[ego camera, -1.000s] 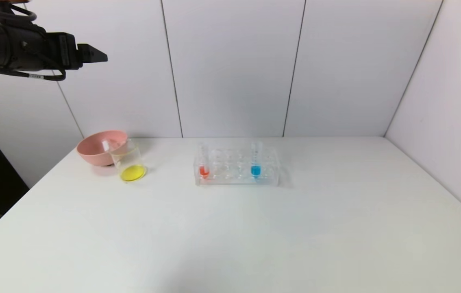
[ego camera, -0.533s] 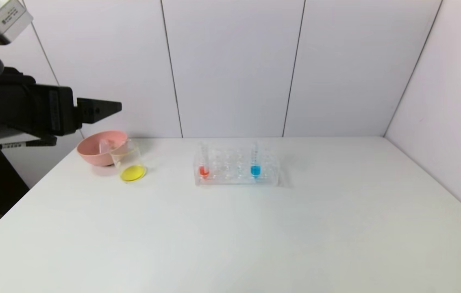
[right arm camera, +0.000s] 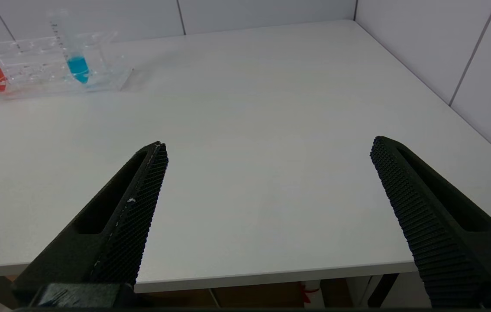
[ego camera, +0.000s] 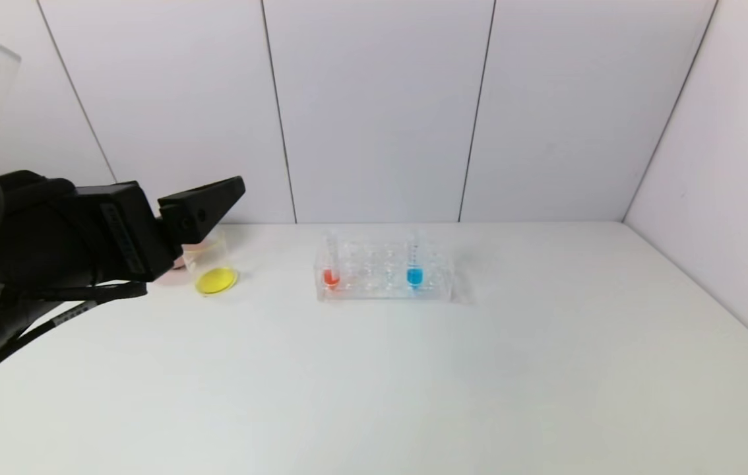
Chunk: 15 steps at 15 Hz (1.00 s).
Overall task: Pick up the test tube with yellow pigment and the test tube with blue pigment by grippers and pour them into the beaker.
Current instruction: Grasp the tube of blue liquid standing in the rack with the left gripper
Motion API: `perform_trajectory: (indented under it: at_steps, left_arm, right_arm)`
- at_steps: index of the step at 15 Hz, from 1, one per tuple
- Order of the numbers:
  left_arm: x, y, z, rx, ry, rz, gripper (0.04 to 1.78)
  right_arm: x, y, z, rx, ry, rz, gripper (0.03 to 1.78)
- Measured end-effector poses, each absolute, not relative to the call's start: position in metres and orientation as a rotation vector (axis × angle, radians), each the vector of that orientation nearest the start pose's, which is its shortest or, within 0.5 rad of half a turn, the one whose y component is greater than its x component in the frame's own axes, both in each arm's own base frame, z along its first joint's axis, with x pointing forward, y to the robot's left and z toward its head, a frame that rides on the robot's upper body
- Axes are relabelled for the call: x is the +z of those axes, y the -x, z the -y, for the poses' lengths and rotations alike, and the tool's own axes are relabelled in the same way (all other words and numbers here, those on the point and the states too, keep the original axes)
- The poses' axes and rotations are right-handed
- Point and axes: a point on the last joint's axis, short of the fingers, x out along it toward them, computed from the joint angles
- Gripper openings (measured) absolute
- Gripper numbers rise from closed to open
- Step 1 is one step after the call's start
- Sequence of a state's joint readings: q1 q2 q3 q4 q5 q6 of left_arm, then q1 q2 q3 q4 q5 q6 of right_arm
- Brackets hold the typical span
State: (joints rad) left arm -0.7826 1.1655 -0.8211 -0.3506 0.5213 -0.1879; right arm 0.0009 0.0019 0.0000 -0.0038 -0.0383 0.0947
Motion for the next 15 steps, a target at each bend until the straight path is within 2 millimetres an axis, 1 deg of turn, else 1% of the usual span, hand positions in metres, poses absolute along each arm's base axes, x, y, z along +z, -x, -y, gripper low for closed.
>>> perform_trajectory:
  at_steps: [2, 5, 9, 15]
  left_arm:
    - [0.281, -0.132, 0.129, -0.258, 0.24, -0.02, 1.78]
    - [0.266, -0.14, 0.158, -0.284, 0.261, -0.041, 1.78]
    - [0.242, -0.159, 0.198, -0.292, 0.274, -0.034, 1.78]
    - [0.197, -0.189, 0.243, -0.285, 0.252, -0.045, 1.78]
  right_arm:
    - [0.076, 0.023, 0.001, -0.037, -0.095, 0.004, 1.71]
    - [0.076, 0.023, 0.001, -0.037, -0.095, 0.004, 1.71]
    - [0.076, 0.023, 0.001, -0.037, -0.095, 0.004, 1.71]
    - [0.076, 0.023, 0.001, -0.037, -0.095, 0.004, 1.71]
